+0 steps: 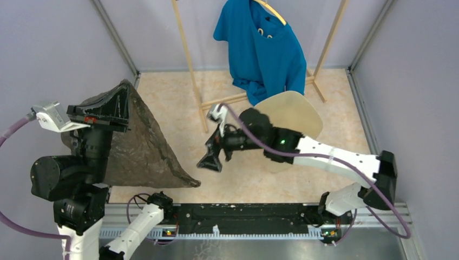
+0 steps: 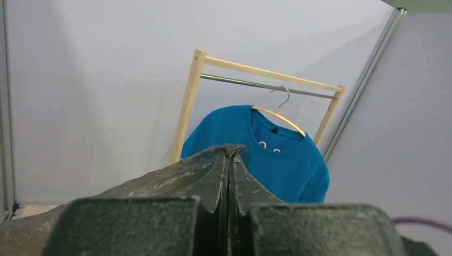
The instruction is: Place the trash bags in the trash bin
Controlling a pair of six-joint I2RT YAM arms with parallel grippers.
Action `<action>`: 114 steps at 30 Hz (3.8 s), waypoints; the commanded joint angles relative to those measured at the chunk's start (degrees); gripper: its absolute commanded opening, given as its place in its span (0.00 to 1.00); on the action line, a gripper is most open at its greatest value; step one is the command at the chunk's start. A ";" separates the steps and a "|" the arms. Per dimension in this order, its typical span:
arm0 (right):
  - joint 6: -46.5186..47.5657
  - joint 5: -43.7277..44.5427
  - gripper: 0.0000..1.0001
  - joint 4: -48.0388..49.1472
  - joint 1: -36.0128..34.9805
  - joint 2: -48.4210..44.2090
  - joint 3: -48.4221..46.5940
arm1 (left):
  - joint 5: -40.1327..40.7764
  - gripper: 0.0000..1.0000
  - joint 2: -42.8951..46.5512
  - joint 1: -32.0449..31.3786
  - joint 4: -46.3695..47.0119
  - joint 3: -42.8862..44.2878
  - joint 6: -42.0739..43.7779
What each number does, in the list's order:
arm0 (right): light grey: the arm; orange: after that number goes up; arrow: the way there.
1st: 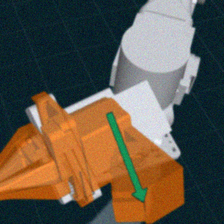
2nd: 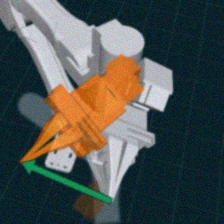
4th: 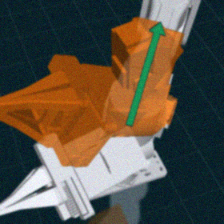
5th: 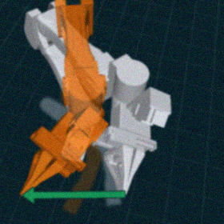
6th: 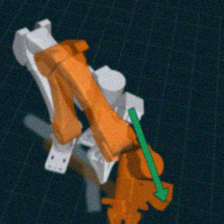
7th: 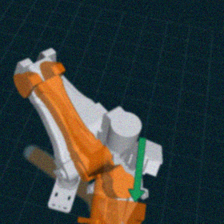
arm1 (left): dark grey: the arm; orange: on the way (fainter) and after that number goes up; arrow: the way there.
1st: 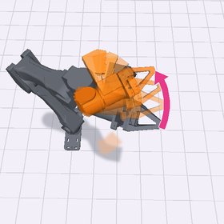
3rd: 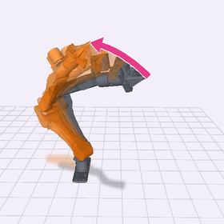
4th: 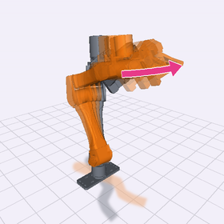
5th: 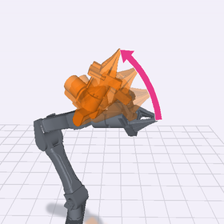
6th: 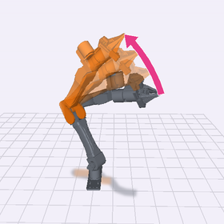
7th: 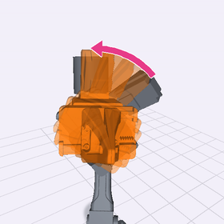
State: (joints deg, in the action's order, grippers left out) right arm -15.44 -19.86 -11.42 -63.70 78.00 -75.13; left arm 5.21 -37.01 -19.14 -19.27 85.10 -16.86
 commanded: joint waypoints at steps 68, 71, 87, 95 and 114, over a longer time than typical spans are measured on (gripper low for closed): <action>35.19 75.25 0.02 -4.65 -12.89 -36.07 -3.55 | -19.30 0.00 -45.69 -21.06 35.51 10.85 -24.56; 35.48 75.49 0.02 -4.65 -12.86 -34.29 -4.73 | -16.64 0.00 -47.69 -21.04 28.26 14.49 -20.24; 14.44 40.06 0.00 -16.32 6.81 -23.54 -2.71 | 0.87 0.00 -36.38 -20.93 20.17 1.05 -11.19; 9.31 37.66 0.00 -14.33 8.11 -22.32 -0.68 | 4.09 0.00 -31.95 -20.77 17.83 -1.92 -8.06; 2.30 16.44 0.00 -16.18 33.34 -20.06 12.95 | -12.82 0.00 -41.99 -20.85 23.13 -2.13 -18.99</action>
State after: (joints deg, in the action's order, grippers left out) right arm -10.35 6.02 -30.37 -30.59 56.21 -64.36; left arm -5.67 -81.19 -40.12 -0.30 83.66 -34.22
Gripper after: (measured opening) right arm 0.004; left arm 0.005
